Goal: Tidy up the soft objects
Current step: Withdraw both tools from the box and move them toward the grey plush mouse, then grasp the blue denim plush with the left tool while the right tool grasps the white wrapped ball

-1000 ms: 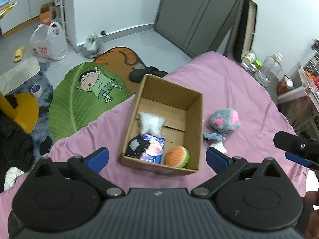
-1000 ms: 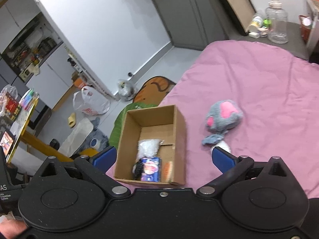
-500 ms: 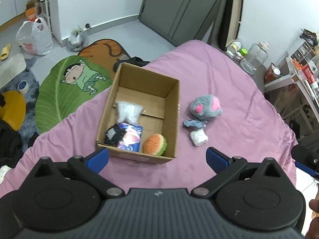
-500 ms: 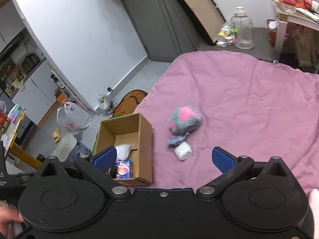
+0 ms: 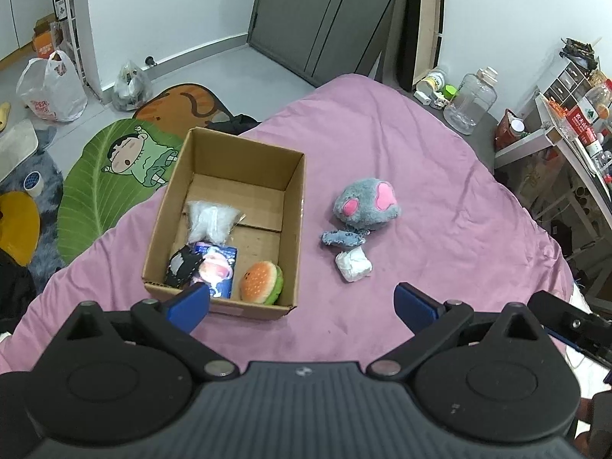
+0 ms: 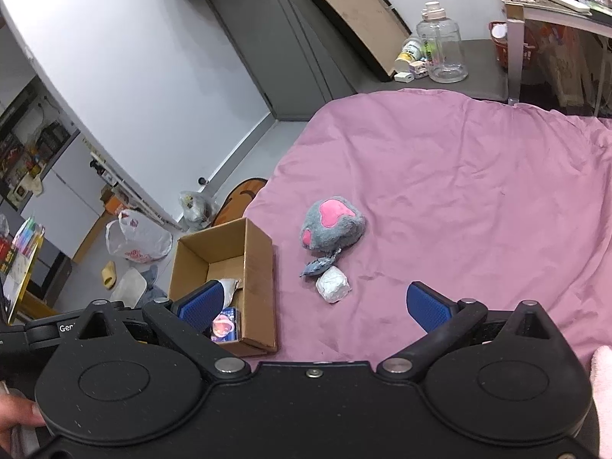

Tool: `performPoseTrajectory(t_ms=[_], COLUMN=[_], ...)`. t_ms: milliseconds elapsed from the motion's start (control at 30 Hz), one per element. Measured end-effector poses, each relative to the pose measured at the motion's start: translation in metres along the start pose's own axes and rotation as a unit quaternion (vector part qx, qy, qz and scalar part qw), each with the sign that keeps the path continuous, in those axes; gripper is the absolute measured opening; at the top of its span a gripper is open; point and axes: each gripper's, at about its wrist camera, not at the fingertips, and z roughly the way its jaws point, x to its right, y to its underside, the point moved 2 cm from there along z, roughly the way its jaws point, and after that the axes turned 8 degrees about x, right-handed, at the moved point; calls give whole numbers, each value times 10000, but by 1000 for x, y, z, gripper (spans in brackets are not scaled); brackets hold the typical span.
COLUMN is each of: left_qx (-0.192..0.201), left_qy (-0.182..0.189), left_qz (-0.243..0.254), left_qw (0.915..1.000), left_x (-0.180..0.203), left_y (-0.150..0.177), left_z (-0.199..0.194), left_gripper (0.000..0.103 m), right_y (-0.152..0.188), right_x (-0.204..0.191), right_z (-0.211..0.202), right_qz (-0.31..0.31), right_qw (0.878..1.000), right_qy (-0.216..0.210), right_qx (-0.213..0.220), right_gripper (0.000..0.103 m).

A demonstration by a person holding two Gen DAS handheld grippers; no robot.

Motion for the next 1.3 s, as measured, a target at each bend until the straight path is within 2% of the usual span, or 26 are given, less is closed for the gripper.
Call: performPoseTrajectory(t_ms=[233, 367, 467, 633, 767, 933, 1133, 1300], left_qx=[75, 61, 65, -30, -82, -171, -297, -432], left_qy=[-11, 8, 8, 41, 7, -6, -29, -81], left_qz=[65, 91, 135, 210, 197, 216, 179, 57], left_qw=[10000, 9999, 9999, 9998, 9998, 9996, 9994, 9990], left_x=[15, 23, 29, 37, 39, 46, 52, 56], left_y=[-8, -9, -8, -8, -10, -13, -18, -20], left_z=[13, 21, 25, 37, 47, 62, 80, 100], left_gripper=[100, 100, 99, 90, 84, 70, 63, 58], right_y=[11, 17, 21, 25, 28, 28, 32, 37], right_x=[7, 13, 19, 29, 36, 43, 53, 61], right_z=[15, 29, 36, 52, 62, 77, 98, 122], right_qz=[392, 566, 736, 1046, 1258, 1517, 1798, 2164], right_qw=[9991, 9984, 9972, 9944, 9918, 9878, 9821, 9736], right_qy=[82, 83, 77, 28, -28, -46, 115, 49], right_qx=[129, 1, -42, -166, -235, -356, -553, -721], right_gripper=[101, 90, 88, 79, 78, 76, 74, 66])
